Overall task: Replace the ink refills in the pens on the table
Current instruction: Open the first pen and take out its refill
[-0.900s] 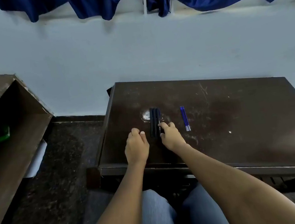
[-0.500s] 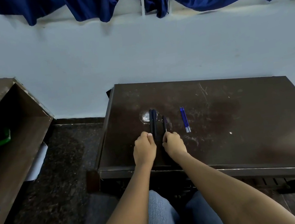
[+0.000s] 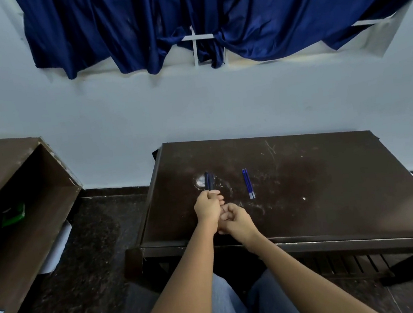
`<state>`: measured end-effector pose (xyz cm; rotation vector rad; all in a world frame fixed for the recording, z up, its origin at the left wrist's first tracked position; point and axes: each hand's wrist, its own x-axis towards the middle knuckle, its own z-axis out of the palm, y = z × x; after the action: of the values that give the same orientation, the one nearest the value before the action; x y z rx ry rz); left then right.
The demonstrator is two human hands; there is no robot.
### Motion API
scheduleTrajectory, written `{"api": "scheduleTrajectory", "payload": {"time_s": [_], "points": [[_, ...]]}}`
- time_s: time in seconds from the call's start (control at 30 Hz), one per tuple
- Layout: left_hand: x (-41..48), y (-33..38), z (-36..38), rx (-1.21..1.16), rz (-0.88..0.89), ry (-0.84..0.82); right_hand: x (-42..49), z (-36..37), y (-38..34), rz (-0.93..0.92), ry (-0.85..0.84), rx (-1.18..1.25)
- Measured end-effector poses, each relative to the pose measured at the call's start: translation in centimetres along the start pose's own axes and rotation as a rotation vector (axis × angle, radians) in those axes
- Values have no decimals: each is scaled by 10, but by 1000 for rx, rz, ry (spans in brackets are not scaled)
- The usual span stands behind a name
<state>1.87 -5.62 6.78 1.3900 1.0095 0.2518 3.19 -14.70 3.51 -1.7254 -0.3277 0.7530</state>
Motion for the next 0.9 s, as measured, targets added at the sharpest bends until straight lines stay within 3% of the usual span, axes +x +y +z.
{"api": "scheduleTrajectory", "payload": {"time_s": [0.07,0.2,0.37,0.9], "points": [[-9,6,-9,107,94,14,-4,-4,-11,-23,23,4],[-29,8,-24,361,285,-71,-8,-9,-37,2,210,266],[-55,7,-32,391,398,-120,-19,-10,-68,19,231,362],[-92,0,-44,301,381,-121,-41,-4,-85,135,213,484]]}}
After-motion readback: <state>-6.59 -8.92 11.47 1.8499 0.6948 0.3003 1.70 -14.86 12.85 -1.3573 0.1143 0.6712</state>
